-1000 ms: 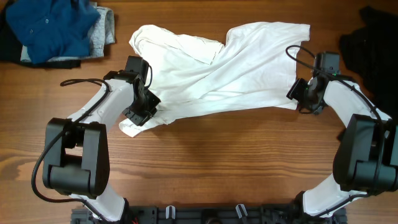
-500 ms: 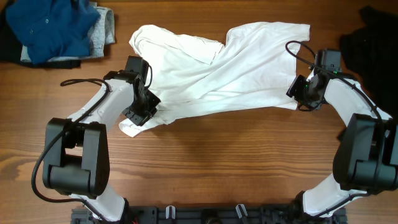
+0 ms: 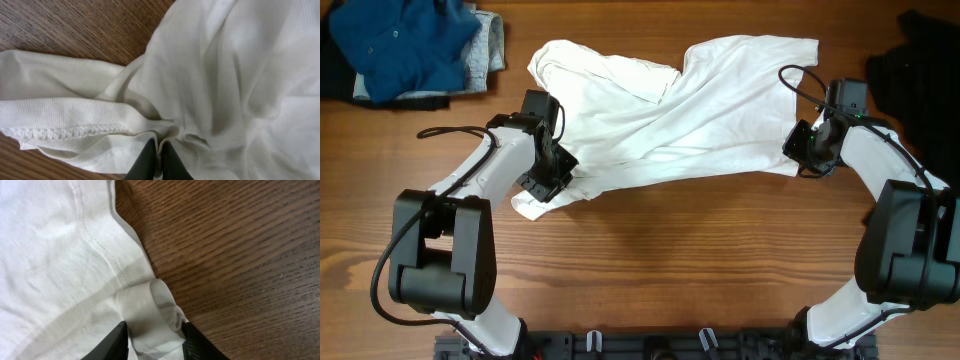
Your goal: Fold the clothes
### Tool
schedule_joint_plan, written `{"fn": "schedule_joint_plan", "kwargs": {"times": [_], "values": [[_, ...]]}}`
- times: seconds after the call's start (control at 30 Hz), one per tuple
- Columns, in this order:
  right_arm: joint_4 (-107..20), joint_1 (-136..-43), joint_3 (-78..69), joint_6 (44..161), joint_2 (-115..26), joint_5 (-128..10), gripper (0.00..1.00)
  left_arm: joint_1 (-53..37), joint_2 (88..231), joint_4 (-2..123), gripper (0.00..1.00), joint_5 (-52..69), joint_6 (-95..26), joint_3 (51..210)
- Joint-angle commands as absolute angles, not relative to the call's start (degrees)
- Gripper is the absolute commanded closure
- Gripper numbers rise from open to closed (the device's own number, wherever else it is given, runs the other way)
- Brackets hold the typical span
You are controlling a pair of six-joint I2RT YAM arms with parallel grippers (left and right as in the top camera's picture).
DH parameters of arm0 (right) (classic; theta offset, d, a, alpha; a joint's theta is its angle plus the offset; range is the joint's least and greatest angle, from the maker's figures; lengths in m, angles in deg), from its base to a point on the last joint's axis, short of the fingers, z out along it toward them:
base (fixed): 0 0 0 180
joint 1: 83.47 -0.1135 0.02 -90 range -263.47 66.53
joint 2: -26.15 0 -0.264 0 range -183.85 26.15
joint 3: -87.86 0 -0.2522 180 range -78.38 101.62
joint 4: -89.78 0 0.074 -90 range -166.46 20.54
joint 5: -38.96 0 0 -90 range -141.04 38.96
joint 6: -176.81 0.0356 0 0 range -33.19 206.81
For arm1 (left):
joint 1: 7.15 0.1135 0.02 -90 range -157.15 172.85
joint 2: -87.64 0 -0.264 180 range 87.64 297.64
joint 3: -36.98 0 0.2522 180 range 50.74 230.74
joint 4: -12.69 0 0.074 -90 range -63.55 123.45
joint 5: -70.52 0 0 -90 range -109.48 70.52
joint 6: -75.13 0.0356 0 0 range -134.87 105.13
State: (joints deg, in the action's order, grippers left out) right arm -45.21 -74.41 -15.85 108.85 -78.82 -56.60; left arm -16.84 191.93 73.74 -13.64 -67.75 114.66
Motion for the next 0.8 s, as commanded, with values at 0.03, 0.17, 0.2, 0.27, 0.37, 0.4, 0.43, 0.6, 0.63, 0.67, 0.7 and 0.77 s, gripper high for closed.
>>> {"fn": "schedule_joint_plan", "kwargs": {"times": [0.03, 0.17, 0.2, 0.27, 0.37, 0.4, 0.43, 0.6, 0.63, 0.67, 0.7, 0.77], "values": [[-45.12, -74.45, -15.18, 109.62, -79.93, -57.54, 0.81, -16.89, 191.03, 73.83, 0.95, -14.64, -67.80, 115.25], [-44.75, -74.43, -15.15, 112.37, -79.91, -57.47, 0.96, -16.89, 191.03, 73.81, 0.96, -14.62, -67.80, 115.27], [-44.64, -74.43, -15.15, 112.87, -79.80, -57.47, 0.96, -16.89, 190.97, 73.81, 0.96, -14.62, -67.80, 115.27], [-44.43, -74.43, -15.13, 114.38, -79.54, -57.50, 0.96, -16.89, 190.57, 73.83, 0.96, -14.62, -67.53, 115.27], [-43.75, -74.43, -15.05, 115.50, -78.14, -57.50, 0.96, -16.89, 188.24, 74.09, 0.96, -14.62, -65.85, 115.27], [-43.57, -74.43, -15.05, 115.54, -77.59, -57.50, 0.96, -16.89, 187.51, 74.24, 0.96, -14.62, -65.85, 115.27], [-43.27, -74.43, -15.05, 115.98, -76.59, -57.47, 0.96, -16.89, 186.18, 74.27, 0.96, -14.60, -65.61, 115.27], [-40.21, -74.50, -15.05, 120.72, -69.70, -57.56, 0.96, -16.97, 178.84, 74.55, 0.96, -14.64, -64.56, 115.27], [-38.96, -74.61, -15.05, 121.51, -68.15, -57.54, 0.96, -17.02, 177.61, 74.72, 0.96, -14.64, -64.56, 115.27], [-38.13, -74.63, -15.05, 121.51, -67.17, -57.52, 0.96, -17.04, 176.67, 75.03, 0.96, -14.64, -64.56, 115.27], [-37.13, -74.61, -15.05, 121.53, -65.94, -57.50, 0.96, -17.06, 175.84, 75.49, 0.96, -14.68, -64.56, 115.27], [-35.57, -74.61, -15.05, 121.57, -63.30, -57.47, 0.96, -17.06, 174.31, 76.65, 0.96, -14.68, -64.56, 115.27]]}}
